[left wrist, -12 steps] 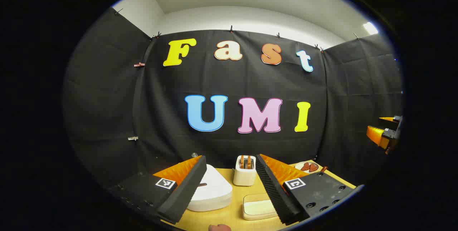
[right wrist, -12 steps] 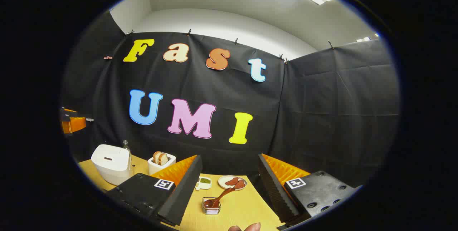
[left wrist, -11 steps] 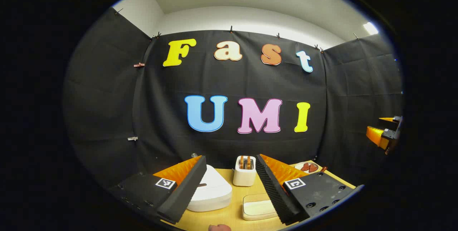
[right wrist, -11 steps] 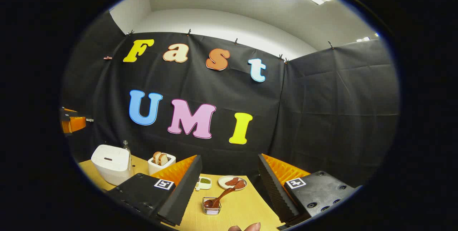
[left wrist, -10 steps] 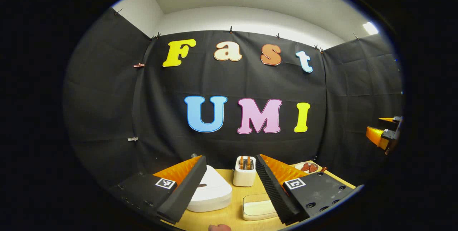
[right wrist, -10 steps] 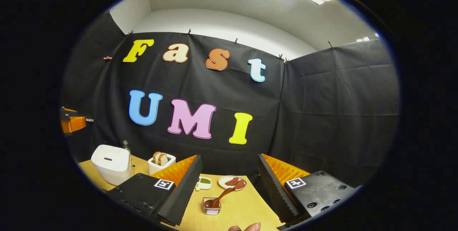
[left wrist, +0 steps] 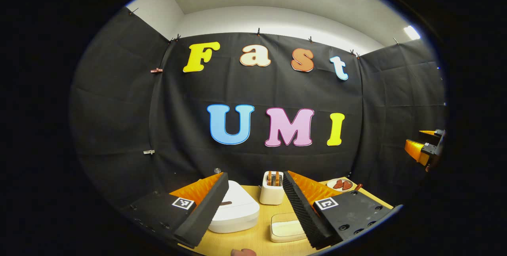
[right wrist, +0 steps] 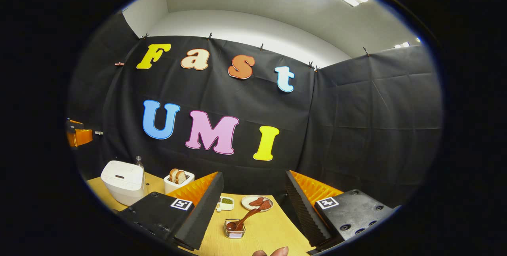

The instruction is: Close the left gripper, press the button to open the rice cooker; take a wooden spoon from the chopstick holder with the right hand, scoop a spoonful of rice and pour it into the rice cooker, then put the wooden spoon back into the chopstick holder.

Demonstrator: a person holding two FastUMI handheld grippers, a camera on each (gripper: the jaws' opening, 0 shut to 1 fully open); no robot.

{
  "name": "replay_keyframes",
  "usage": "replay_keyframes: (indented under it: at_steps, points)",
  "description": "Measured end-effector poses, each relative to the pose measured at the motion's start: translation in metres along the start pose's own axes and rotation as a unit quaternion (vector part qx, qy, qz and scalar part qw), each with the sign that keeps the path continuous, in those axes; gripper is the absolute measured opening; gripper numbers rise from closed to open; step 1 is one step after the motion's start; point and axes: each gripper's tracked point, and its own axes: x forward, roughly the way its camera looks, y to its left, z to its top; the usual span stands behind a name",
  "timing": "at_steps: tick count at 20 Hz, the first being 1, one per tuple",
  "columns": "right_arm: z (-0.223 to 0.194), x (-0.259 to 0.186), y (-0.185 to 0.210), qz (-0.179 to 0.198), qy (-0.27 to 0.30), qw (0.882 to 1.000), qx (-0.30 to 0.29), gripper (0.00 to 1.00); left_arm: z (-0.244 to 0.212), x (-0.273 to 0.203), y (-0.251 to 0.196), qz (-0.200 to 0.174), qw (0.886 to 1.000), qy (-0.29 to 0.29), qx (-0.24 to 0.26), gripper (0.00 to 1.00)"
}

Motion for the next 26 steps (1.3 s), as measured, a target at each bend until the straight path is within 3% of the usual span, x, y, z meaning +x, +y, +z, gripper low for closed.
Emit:
replay_keyframes:
  at_steps: [8, 14, 16, 17, 20, 23, 26]
  points:
    - [0.003, 0.003, 0.004, -0.001, -0.002, 1.000, -0.005, 0.97, 0.006, 0.004, 0.010, 0.000, 1.000, -0.010, 0.007, 0.95]
    - [0.002, 0.007, 0.004, -0.008, -0.003, 1.000, -0.015, 0.97, 0.022, 0.012, 0.003, -0.047, 0.998, -0.031, -0.008, 0.92]
    - [0.002, 0.009, 0.003, -0.011, -0.003, 1.000, -0.019, 0.97, 0.025, 0.015, 0.008, -0.054, 0.998, -0.037, 0.000, 0.64]
    - [0.002, 0.010, 0.003, -0.014, -0.003, 1.000, -0.019, 0.97, 0.026, 0.016, 0.009, -0.060, 0.997, -0.045, 0.004, 0.59]
    - [0.002, 0.012, 0.004, -0.019, -0.002, 1.000, -0.016, 0.97, 0.031, 0.024, 0.009, -0.092, 0.994, -0.061, -0.007, 0.16]
    - [0.002, 0.015, 0.005, -0.026, -0.003, 0.999, -0.021, 0.97, 0.021, 0.040, 0.013, -0.135, 0.990, -0.040, -0.023, 0.07]
    - [0.002, 0.017, 0.003, -0.030, 0.001, 0.999, -0.024, 0.97, -0.009, 0.072, 0.037, -0.149, 0.988, 0.037, -0.022, 0.06]
